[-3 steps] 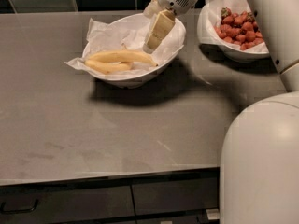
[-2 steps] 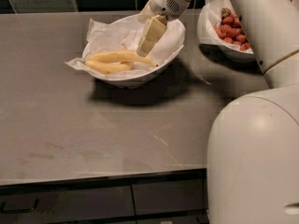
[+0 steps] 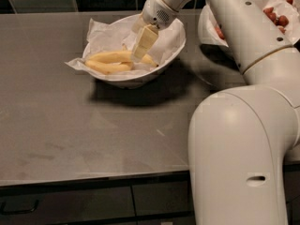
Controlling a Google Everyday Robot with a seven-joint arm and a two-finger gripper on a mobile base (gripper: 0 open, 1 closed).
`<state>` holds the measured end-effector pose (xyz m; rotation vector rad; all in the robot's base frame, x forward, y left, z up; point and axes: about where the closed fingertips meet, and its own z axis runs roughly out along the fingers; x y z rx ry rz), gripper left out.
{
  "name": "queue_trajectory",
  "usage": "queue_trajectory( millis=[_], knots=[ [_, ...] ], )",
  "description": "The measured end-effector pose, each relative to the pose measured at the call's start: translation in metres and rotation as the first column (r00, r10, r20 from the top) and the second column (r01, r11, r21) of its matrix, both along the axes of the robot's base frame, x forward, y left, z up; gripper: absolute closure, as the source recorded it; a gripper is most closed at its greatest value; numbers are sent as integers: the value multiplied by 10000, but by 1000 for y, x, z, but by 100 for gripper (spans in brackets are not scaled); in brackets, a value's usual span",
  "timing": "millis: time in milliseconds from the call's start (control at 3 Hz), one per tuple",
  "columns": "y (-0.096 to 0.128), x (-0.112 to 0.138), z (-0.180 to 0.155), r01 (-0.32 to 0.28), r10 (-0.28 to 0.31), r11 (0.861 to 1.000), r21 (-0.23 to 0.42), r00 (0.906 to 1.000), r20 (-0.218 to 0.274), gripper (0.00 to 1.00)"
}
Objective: Pick banana from white bowl
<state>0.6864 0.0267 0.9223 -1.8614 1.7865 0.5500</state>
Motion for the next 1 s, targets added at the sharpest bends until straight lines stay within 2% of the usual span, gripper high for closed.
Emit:
queue_trajectory(
  millis=[333,1000],
  knots=[
    [6,10,-16,104,-106,9999,-109,9998,-176,25],
    [5,14,-48,317,-345,9988,-371,9965,-765,27]
  ],
)
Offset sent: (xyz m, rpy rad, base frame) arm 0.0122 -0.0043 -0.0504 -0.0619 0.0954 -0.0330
